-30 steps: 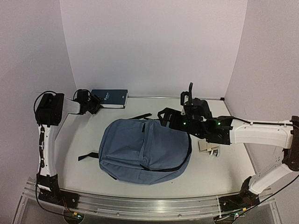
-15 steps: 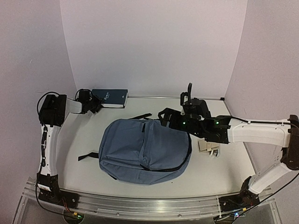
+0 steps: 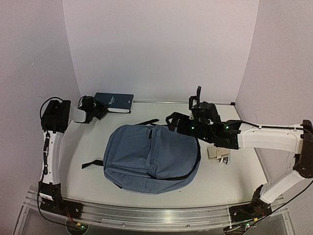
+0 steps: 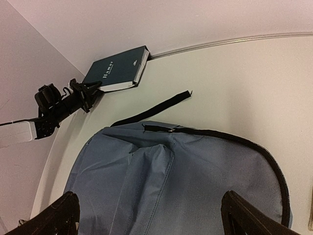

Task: Pack the student bag
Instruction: Pick up the book from the center of the board.

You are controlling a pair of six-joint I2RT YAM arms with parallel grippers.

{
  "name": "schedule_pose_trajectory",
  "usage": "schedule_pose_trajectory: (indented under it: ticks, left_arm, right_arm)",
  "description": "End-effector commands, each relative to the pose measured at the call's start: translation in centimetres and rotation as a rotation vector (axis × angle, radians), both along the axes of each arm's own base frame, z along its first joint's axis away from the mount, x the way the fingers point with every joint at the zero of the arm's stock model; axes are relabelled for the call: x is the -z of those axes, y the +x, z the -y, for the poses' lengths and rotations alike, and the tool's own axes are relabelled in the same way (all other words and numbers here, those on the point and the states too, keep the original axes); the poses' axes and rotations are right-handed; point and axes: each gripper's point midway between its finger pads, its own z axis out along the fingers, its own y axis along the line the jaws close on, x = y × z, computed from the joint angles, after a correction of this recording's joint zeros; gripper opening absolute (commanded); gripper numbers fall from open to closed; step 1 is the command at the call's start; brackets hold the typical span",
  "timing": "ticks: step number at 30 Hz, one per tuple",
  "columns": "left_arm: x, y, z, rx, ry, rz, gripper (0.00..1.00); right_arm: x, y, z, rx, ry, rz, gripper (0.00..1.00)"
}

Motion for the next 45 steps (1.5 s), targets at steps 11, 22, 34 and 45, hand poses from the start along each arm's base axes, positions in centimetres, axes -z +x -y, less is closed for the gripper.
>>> schedule_pose_trajectory:
  ticks: [11, 22, 34, 45]
  left_arm:
    - [-11.8, -6.1, 0.8, 0.087, 0.003, 0.198, 0.00]
    - [-21.6, -16.6, 6.5, 0.349, -0.059, 0.349, 0.00]
    - [-29.4, -28.7, 16.3, 0.530, -0.107, 0.487, 0.00]
    - [-29.9, -34.0, 19.8, 0.666, -0.124, 0.465, 0.00]
  right_arm:
    - [-3.4, 0.6, -0.2, -0.002, 0.031, 0.062, 0.98]
    - [-6.9, 1.2, -2.6, -0.135, 0.284, 0.036, 0.98]
    - [-8.6, 2.1, -3.7, -0.269, 0.699, -0.022, 0.98]
    - [-10.8, 0.3, -4.2, -0.399, 0.806, 0.042, 0.84]
